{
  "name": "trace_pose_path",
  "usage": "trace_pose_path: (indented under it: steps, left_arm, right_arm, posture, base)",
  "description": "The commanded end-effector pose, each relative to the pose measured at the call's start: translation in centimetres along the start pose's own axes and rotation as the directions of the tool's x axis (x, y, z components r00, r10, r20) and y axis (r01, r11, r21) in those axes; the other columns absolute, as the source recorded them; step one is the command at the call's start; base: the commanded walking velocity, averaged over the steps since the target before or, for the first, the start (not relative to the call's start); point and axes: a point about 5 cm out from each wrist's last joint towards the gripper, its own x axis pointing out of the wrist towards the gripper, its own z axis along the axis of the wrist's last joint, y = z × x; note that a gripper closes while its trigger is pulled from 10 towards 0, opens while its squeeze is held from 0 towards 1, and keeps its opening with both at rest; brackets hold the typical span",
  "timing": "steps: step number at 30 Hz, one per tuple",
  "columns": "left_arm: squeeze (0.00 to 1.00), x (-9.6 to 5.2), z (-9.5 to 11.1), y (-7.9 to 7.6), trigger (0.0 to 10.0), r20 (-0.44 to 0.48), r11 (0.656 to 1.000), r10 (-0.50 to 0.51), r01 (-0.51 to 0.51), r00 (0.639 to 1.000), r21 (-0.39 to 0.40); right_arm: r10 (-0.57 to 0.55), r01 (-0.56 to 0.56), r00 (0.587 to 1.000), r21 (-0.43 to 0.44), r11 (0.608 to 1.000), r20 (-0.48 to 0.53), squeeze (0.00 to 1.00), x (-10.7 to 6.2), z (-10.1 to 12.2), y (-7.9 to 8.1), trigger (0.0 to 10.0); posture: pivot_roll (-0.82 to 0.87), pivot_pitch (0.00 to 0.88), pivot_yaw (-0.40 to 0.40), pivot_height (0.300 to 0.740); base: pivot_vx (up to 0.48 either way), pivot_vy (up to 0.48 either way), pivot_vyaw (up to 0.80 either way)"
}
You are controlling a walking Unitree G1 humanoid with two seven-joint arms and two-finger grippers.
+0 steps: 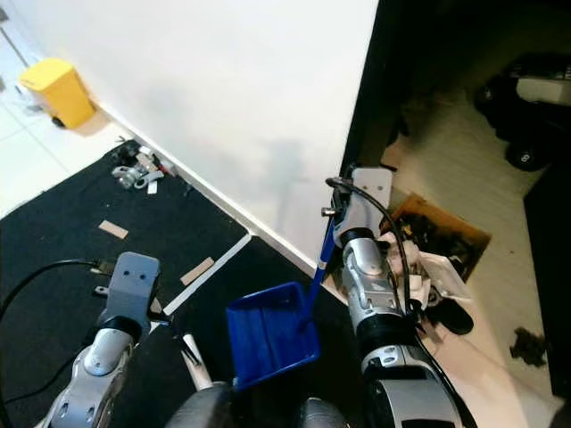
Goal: Sweep floor
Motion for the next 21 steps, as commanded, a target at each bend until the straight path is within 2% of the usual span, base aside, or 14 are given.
trace_pose_path:
  steps: [1,11,21]
  left_arm:
    - [0.0,-0.3,-0.6,0.0,10.0,-0.03,1.0,-0.001,0.001,1.0,0.016]
    - [0.0,-0.2,-0.6,0.2,10.0,-0.037,1.0,0.011,-0.01,0.999,0.009]
    - [0.0,0.3,-0.6,1.3,10.0,-0.055,0.998,0.063,-0.064,0.996,-0.016]
  right_arm:
    - [0.0,0.0,1.0,-0.004,1.0,0.01,0.0,-0.1,0.1,-0.1,10.0]
    - [0.001,-0.001,1.0,-0.001,1.0,0.008,0.0,-0.1,0.0,0.1,10.0]
    - [-0.001,0.001,1.0,0.004,1.0,0.007,0.0,0.0,0.1,0.1,10.0]
  posture:
    - [0.07,0.118,-0.004,0.74]
    - [0.07,0.117,-0.001,0.74]
    - [0.08,0.116,-0.004,0.74]
  base:
    - [0.0,0.0,0.8]
    - [0.0,0.0,0.8]
    - [0.0,0.0,0.8]
